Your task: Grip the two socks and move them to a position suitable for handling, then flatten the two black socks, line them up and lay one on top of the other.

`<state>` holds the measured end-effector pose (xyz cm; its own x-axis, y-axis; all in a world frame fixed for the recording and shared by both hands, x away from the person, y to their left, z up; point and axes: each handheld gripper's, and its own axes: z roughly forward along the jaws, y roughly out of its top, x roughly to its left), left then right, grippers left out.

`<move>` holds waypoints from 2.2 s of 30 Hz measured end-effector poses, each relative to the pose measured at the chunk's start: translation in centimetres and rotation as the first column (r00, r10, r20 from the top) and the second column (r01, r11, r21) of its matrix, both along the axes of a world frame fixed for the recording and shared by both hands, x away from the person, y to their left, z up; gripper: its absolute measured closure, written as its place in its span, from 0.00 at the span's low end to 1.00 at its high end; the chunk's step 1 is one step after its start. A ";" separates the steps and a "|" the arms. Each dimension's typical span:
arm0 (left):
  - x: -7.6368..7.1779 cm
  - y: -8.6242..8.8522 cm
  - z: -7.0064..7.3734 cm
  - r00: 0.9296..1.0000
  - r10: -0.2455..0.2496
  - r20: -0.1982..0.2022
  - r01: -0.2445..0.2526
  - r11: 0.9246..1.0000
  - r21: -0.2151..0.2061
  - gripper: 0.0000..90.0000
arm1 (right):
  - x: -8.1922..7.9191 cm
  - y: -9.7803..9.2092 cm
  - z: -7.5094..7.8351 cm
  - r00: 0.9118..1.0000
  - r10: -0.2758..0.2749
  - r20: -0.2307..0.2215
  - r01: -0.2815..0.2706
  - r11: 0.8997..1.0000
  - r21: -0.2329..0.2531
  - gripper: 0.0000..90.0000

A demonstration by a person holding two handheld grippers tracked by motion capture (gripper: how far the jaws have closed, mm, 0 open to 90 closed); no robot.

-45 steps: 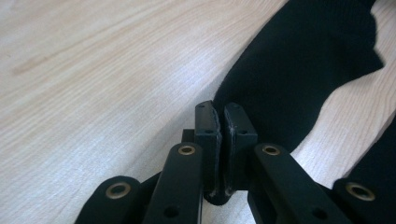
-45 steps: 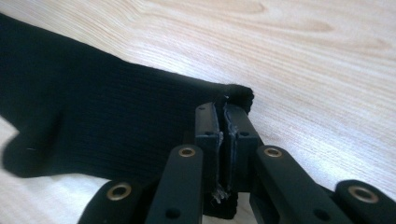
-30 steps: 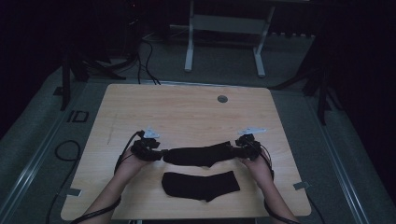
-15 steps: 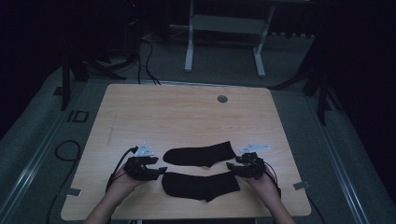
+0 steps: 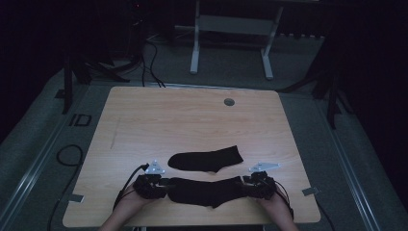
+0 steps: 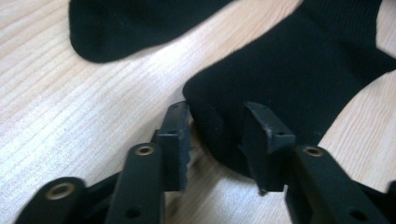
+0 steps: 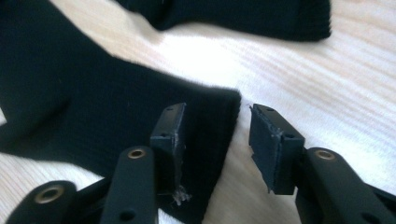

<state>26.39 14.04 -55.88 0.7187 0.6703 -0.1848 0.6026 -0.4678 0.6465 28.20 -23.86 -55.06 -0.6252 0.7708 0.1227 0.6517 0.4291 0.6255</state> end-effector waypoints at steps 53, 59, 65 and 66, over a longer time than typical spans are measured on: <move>9.8 0.5 0.7 0.991 0.133 -0.028 -0.133 0.991 0.005 0.96 | 10.6 1.6 0.7 0.993 -0.098 0.063 0.101 0.993 -0.056 0.93; 10.4 0.5 0.6 0.989 0.148 -0.004 -0.147 0.989 0.023 0.96 | 10.5 1.7 0.6 0.992 -0.106 0.064 0.109 0.993 -0.048 0.93; 11.1 0.4 0.6 0.988 0.157 0.008 -0.157 0.987 0.039 0.96 | 10.6 1.9 0.6 0.993 -0.104 0.059 0.107 0.993 -0.046 0.89; 11.1 0.4 0.7 0.988 0.153 0.007 -0.153 0.988 0.034 0.95 | 10.6 1.9 0.6 0.993 -0.105 0.057 0.108 0.993 -0.045 0.87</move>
